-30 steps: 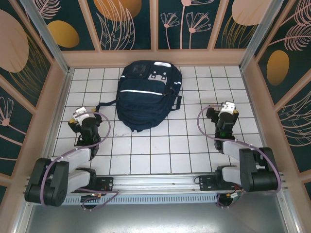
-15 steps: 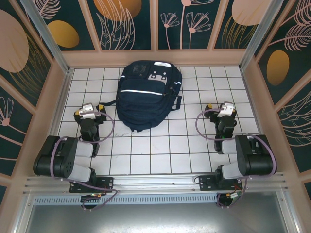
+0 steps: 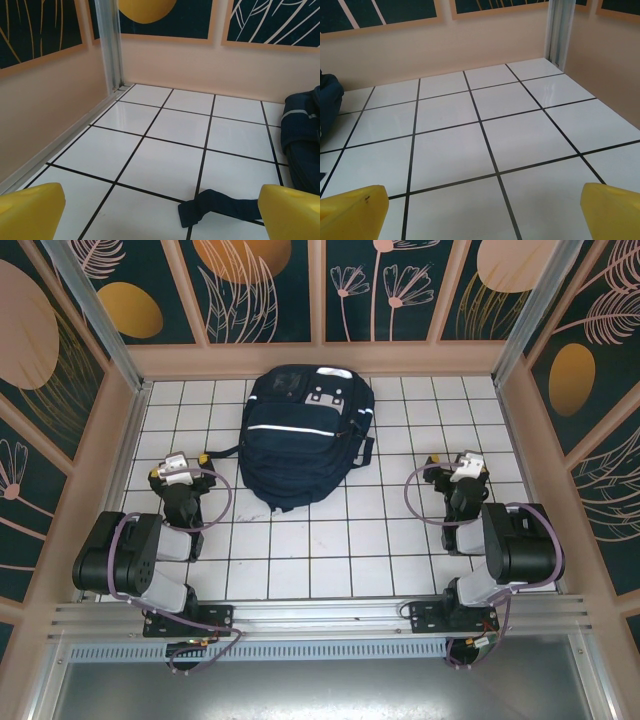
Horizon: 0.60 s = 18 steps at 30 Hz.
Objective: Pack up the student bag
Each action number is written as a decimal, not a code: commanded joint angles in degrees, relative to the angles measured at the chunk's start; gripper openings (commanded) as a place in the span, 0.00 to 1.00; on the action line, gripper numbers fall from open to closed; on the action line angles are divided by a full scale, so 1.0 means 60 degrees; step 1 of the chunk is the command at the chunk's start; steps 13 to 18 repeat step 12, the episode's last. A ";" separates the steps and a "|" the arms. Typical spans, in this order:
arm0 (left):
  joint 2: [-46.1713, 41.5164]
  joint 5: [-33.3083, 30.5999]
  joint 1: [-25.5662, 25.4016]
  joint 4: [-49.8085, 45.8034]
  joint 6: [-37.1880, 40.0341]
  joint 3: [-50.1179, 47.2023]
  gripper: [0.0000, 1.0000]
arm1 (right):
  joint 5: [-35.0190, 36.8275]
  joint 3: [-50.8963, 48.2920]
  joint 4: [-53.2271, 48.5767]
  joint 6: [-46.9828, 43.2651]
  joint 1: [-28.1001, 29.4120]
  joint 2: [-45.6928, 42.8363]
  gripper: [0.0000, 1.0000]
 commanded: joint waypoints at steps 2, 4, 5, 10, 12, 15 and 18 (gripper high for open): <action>0.0045 -0.0065 0.0053 0.0262 -0.0134 0.0166 0.99 | -0.0127 0.0174 0.0279 0.0229 -0.0036 0.0046 0.99; 0.0051 -0.0056 0.0060 0.0240 -0.0134 0.0183 0.99 | -0.0141 0.0166 0.0273 0.0241 -0.0036 0.0051 0.99; 0.0067 -0.0034 0.0060 0.0233 -0.0119 0.0191 0.99 | -0.0134 0.0175 0.0271 0.0231 -0.0046 0.0042 0.99; 0.0065 0.0174 0.0120 0.0118 -0.0141 0.0247 0.99 | -0.0123 0.0166 0.0277 0.0237 -0.0045 0.0053 0.99; 0.0064 0.0171 0.0119 0.0145 -0.0149 0.0233 0.99 | -0.0155 0.0151 0.0301 0.0230 -0.0043 0.0052 0.99; 0.0064 0.0171 0.0119 0.0145 -0.0149 0.0233 0.99 | -0.0155 0.0151 0.0301 0.0230 -0.0043 0.0052 0.99; 0.0064 0.0171 0.0119 0.0145 -0.0149 0.0233 0.99 | -0.0155 0.0151 0.0301 0.0230 -0.0043 0.0052 0.99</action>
